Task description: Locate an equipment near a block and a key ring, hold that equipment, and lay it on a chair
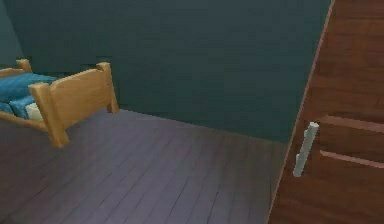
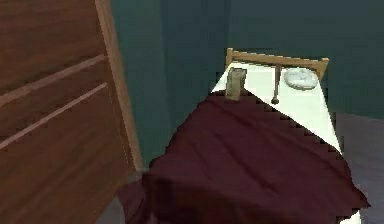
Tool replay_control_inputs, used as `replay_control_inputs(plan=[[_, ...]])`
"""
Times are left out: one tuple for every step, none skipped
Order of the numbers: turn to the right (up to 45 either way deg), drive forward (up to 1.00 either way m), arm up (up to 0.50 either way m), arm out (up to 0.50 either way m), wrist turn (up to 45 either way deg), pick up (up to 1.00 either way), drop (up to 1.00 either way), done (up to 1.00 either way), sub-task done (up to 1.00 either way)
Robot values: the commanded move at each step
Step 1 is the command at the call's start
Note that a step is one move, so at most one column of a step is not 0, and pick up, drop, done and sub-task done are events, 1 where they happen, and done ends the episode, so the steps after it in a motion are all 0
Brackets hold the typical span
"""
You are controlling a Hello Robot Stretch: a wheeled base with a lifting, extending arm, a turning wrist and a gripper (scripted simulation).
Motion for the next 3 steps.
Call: replay_control_inputs(plan=[[9.0, 0.00, 0.00, 0.00, 0.0, 0.00, 0.00, 0.00, 0.00], [0.0, 0.30, 0.00, 0.00, 0.0, 0.00, 0.00, 0.00, 0.00], [-24.0, 0.00, 0.00, 0.00, 0.0, 0.00, 0.00, 0.00, 0.00]])
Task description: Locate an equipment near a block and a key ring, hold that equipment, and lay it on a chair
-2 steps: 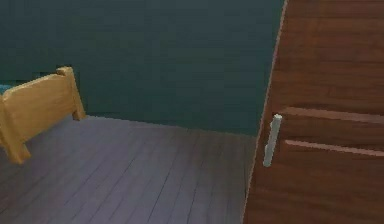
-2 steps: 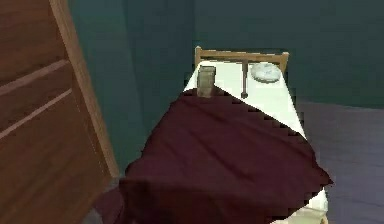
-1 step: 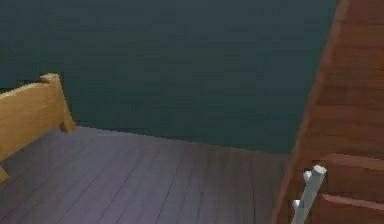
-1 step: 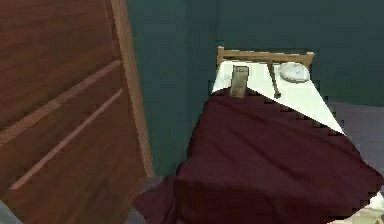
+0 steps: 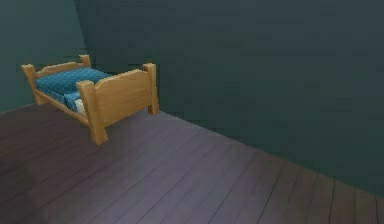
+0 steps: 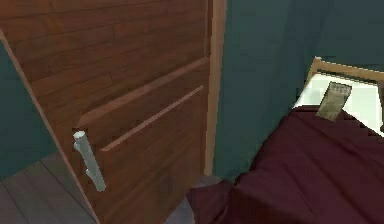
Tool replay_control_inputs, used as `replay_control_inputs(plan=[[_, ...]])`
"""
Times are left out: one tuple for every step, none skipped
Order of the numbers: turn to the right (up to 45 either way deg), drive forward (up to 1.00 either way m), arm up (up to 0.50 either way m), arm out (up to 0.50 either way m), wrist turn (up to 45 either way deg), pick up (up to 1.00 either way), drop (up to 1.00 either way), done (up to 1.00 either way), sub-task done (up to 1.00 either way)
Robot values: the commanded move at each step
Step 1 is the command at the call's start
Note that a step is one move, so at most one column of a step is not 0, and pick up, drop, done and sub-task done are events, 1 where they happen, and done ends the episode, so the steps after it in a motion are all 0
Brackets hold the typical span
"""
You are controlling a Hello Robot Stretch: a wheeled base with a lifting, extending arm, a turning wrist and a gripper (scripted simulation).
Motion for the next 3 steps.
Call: replay_control_inputs(plan=[[0.0, 0.30, 0.00, 0.00, 0.0, 0.00, 0.00, 0.00, 0.00], [-45.0, 0.00, 0.00, 0.00, 0.0, 0.00, 0.00, 0.00, 0.00], [-6.0, 0.00, 0.00, 0.00, 0.0, 0.00, 0.00, 0.00, 0.00]])
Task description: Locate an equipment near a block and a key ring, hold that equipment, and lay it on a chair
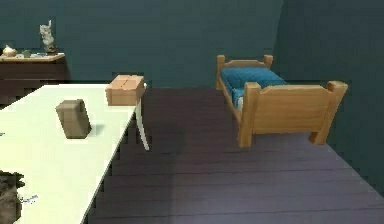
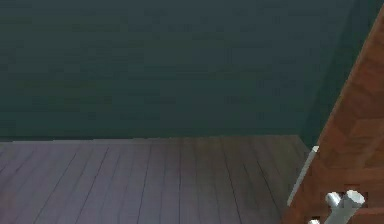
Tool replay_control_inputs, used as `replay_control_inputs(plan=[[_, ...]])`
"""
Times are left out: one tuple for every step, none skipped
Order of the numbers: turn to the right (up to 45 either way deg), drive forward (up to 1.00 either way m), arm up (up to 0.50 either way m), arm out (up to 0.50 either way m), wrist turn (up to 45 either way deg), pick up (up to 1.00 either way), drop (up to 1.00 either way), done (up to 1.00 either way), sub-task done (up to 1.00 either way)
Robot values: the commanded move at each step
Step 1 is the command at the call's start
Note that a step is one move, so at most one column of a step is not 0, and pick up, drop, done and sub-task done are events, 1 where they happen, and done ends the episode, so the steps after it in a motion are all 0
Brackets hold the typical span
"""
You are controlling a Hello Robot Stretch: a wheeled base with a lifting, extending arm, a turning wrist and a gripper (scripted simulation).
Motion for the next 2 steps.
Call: replay_control_inputs(plan=[[0.0, 0.40, 0.00, 0.00, 0.0, 0.00, 0.00, 0.00, 0.00], [45.0, 0.00, 0.00, 0.00, 0.0, 0.00, 0.00, 0.00, 0.00]])
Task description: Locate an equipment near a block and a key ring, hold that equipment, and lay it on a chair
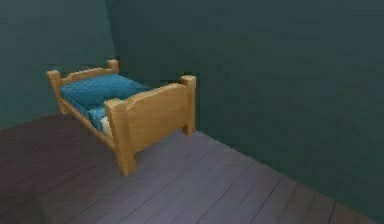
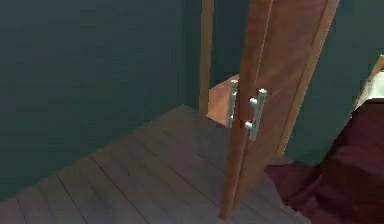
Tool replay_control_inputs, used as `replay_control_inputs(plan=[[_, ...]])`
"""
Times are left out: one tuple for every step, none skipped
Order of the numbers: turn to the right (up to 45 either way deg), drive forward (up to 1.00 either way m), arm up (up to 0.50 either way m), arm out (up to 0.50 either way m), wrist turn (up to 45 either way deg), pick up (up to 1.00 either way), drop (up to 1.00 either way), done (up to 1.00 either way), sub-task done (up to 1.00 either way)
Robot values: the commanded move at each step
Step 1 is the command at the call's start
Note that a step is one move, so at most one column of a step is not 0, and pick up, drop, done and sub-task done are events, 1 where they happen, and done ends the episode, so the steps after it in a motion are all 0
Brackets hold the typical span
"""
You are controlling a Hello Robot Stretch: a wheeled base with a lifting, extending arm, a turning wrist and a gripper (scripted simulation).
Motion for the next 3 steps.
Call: replay_control_inputs(plan=[[45.0, 0.00, 0.00, 0.00, 0.0, 0.00, 0.00, 0.00, 0.00], [45.0, 0.00, 0.00, 0.00, 0.0, 0.00, 0.00, 0.00, 0.00], [36.0, 0.00, 0.00, 0.00, 0.0, 0.00, 0.00, 0.00, 0.00]])
